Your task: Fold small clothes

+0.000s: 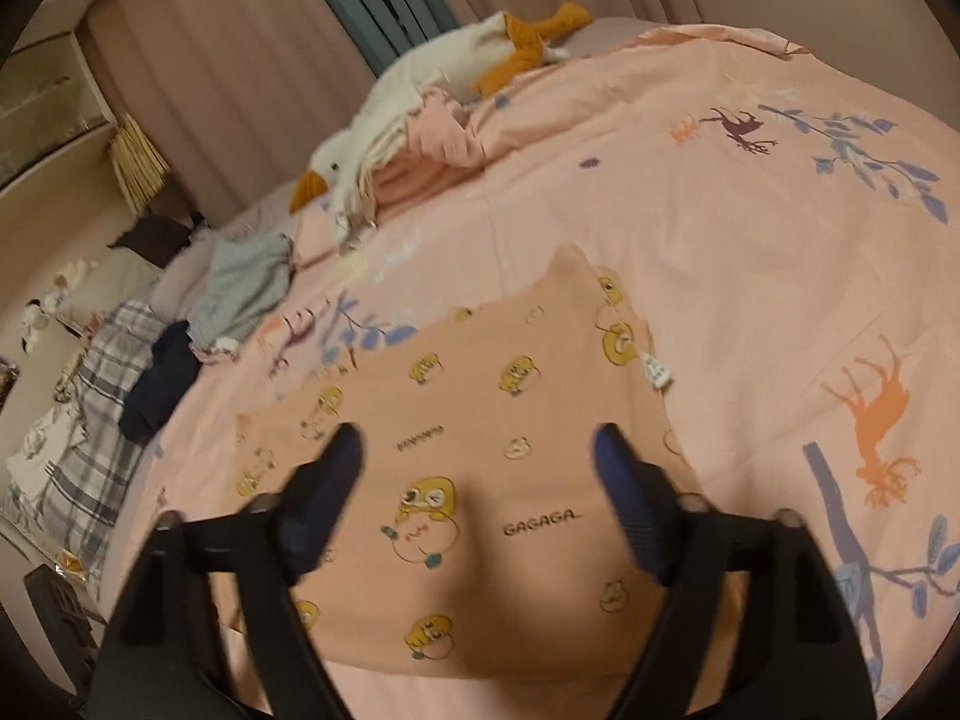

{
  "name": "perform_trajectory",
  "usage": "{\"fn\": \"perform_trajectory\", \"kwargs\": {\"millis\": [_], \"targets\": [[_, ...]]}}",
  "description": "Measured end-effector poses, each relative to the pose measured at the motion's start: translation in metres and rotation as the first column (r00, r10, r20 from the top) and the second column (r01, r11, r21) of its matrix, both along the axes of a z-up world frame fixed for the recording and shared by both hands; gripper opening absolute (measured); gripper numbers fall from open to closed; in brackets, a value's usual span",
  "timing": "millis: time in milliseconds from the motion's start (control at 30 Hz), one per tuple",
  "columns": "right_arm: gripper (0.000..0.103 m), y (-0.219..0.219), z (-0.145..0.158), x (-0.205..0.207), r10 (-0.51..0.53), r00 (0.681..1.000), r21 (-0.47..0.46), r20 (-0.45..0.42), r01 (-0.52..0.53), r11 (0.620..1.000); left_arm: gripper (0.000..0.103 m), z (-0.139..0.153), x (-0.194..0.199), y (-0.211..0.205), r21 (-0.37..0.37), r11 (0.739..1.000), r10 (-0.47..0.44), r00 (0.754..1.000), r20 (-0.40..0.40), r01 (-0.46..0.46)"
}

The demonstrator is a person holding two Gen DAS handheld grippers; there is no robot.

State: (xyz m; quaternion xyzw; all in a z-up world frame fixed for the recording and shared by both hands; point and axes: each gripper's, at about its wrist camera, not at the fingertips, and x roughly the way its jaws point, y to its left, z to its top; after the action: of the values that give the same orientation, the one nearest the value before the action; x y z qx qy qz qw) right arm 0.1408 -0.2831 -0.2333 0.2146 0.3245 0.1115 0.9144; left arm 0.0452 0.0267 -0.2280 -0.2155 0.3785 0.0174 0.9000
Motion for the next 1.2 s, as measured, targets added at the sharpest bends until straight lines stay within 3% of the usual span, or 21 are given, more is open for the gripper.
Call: {"fn": "perform_trajectory", "kwargs": {"millis": [200,300,333,400,467,500,733,833,900,933,967,1000,1033,1067,1100,1200], "targets": [[0.095,-0.003,-0.01,0.014,-0.002,0.996,0.037,-0.087,0.005,0.999,0.069,-0.003,-0.001,0.0,-0.024,1.0,-0.01,1.0,-0.002,0.01],[0.095,-0.005,-0.012,0.014,-0.013,0.995,0.043,-0.098,0.017,0.999,0.069,-0.005,-0.005,0.004,-0.126,0.991,-0.051,0.999,-0.006,0.05],[0.095,-0.006,-0.012,0.014,-0.014,0.995,0.046,-0.1,0.019,0.999,0.069,-0.007,-0.007,0.006,-0.198,0.978,-0.071,0.997,-0.012,0.067],[0.095,-0.007,-0.013,0.014,-0.017,0.994,0.054,-0.105,0.023,0.998,0.069,-0.013,-0.012,0.012,-0.38,0.92,-0.101,0.995,-0.002,0.093],[0.095,-0.008,-0.015,0.016,-0.019,0.993,0.06,-0.116,0.027,0.998,0.069,-0.019,-0.012,0.014,-0.508,0.851,-0.142,0.99,0.024,0.135],[0.095,-0.007,-0.016,0.017,-0.019,0.992,0.065,-0.128,0.028,0.997,0.069,-0.021,-0.009,0.015,-0.534,0.833,-0.153,0.988,0.028,0.144],[0.095,-0.001,-0.017,0.018,-0.004,0.991,0.088,-0.131,0.015,0.996,0.068,-0.031,0.009,0.027,-0.535,0.844,0.017,0.999,0.05,0.013],[0.072,0.009,-0.01,0.015,0.073,0.993,0.076,-0.091,-0.066,0.995,0.068,-0.028,0.015,0.027,-0.53,0.848,0.069,0.994,0.083,-0.014],[0.046,0.018,-0.004,0.013,0.154,0.985,0.056,-0.073,-0.15,0.987,0.068,-0.027,0.022,0.025,-0.494,0.869,0.094,0.99,0.109,-0.028],[0.037,0.023,-0.003,0.012,0.178,0.981,0.036,-0.077,-0.176,0.984,0.065,-0.027,0.025,0.023,-0.474,0.879,0.109,0.987,0.115,-0.042],[0.018,0.029,-0.003,0.01,0.214,0.972,0.01,-0.094,-0.213,0.977,0.059,-0.027,0.029,0.021,-0.439,0.896,0.138,0.982,0.126,-0.07],[0.01,0.032,-0.004,0.01,0.244,0.964,0.009,-0.104,-0.244,0.97,0.036,-0.026,0.032,0.018,-0.379,0.918,0.176,0.977,0.122,-0.118],[0.011,0.034,-0.007,0.01,0.279,0.953,0.022,-0.115,-0.279,0.96,0.016,-0.028,0.034,0.018,-0.325,0.933,0.2,0.974,0.108,-0.156],[0.011,0.038,-0.01,0.008,0.322,0.937,0.038,-0.133,-0.32,0.947,0.014,-0.029,0.041,0.016,-0.238,0.953,0.217,0.971,0.097,-0.189],[0.011,0.04,-0.013,0.008,0.345,0.926,0.037,-0.153,-0.343,0.939,0.012,-0.031,0.045,0.014,-0.219,0.957,0.217,0.971,0.103,-0.191],[0.01,0.048,-0.034,0.005,0.378,0.887,-0.011,-0.264,-0.394,0.919,0.008,-0.031,0.048,0.015,-0.292,0.936,0.242,0.961,0.133,-0.195]]}}
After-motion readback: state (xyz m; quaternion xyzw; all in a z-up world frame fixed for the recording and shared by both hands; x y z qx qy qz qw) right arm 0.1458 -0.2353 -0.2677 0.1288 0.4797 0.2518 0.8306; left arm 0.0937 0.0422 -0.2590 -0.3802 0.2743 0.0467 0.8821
